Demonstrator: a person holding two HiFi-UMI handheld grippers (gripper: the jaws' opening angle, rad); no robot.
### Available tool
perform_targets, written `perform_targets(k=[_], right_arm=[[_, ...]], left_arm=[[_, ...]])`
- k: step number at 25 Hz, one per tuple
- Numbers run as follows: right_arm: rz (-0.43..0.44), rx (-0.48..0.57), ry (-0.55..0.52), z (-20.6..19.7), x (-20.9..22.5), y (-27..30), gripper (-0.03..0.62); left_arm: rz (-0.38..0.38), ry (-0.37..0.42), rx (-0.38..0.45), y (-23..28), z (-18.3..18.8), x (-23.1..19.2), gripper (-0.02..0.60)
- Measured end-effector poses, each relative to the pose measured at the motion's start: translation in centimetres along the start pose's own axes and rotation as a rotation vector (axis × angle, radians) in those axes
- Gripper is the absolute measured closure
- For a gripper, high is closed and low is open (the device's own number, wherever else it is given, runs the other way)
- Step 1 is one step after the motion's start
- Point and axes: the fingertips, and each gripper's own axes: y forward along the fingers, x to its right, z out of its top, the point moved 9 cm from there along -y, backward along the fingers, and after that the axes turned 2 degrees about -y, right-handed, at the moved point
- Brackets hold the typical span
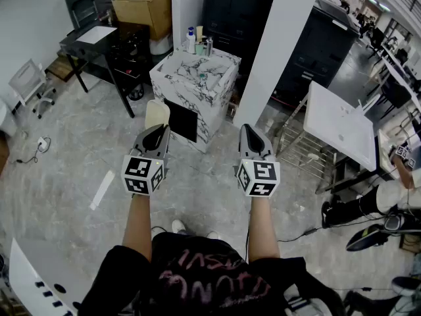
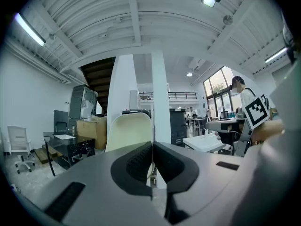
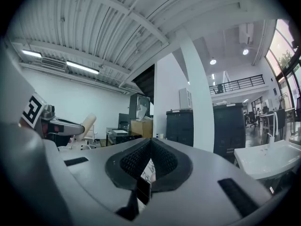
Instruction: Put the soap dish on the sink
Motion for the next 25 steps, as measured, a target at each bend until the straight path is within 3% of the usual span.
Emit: perform_targets(k=[17,25], right_arm=[[0.002,0.001,-0.004,-0.3,-1.2,2.6,0.580],[-0.023,-0.019,-0.038,-0.8,-4.0,5.0,0.580]], left_arm=[[-0.023,0.001,0.007,1.5,0.0,-2.4,0.560],[-0.051,-0.008,0.008,2.3,-0.9,-6.2,0.560]])
